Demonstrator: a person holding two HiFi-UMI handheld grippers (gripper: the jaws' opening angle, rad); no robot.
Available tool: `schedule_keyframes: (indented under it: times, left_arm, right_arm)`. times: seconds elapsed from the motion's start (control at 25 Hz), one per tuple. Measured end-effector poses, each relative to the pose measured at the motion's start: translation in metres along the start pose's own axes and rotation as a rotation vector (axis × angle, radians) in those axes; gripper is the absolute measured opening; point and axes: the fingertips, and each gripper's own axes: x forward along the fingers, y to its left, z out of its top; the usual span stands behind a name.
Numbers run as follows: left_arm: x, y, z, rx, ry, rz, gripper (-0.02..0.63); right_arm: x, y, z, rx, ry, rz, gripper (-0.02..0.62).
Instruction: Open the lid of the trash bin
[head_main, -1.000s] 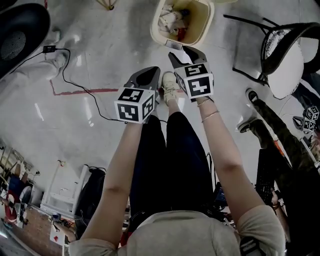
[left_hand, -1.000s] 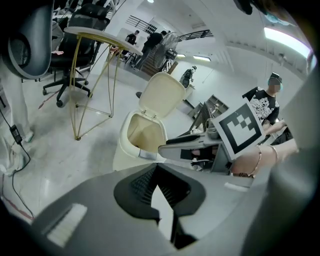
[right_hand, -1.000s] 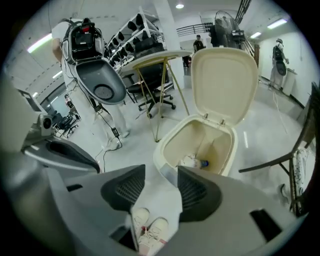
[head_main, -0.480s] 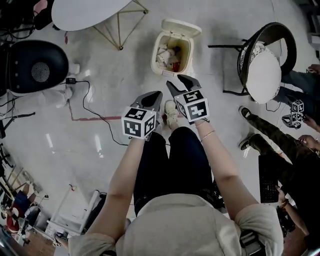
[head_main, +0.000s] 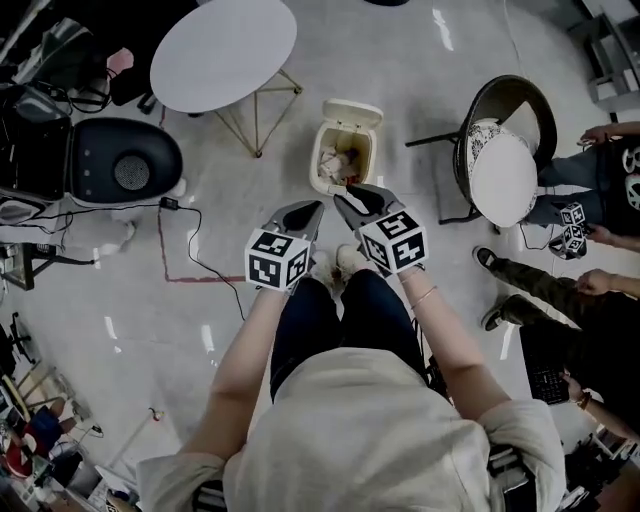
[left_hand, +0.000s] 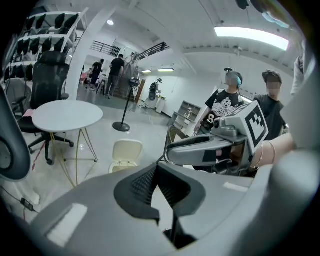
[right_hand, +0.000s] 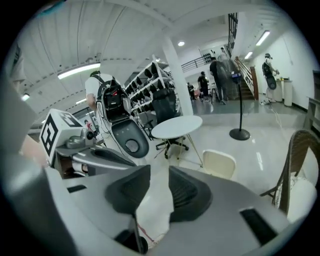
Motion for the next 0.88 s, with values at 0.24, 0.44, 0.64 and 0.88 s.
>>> schedule_keyframes:
  times: [0.24, 0.44, 0.64, 0.88]
  left_arm:
    - [-0.024, -0.017, 0.026, 0.06, -0.056, -0.029, -0.003]
    - [-0.031, -0.036, 0.033, 0.084, -0.101, -0.039, -0.003]
    - [-0.03, -0.047, 0.041, 0.081, -0.124, -0.041, -0.003]
    - [-0.029, -0.052, 0.047, 0.082, -0.139, -0.016, -0.003]
  right_arm:
    - [-0.03, 0.022, 0.028, -0.039, -0.081, -0.009, 0.058]
    - [-0.048, 0.037, 0.036, -0.067, -0.121, 0.014, 0.012]
    - [-0.061, 0.039, 0.046, -0.094, -0.156, -0.013, 0.008]
    - [-0.067, 0.037, 0.047, -0.109, -0.149, -0.046, 0.008]
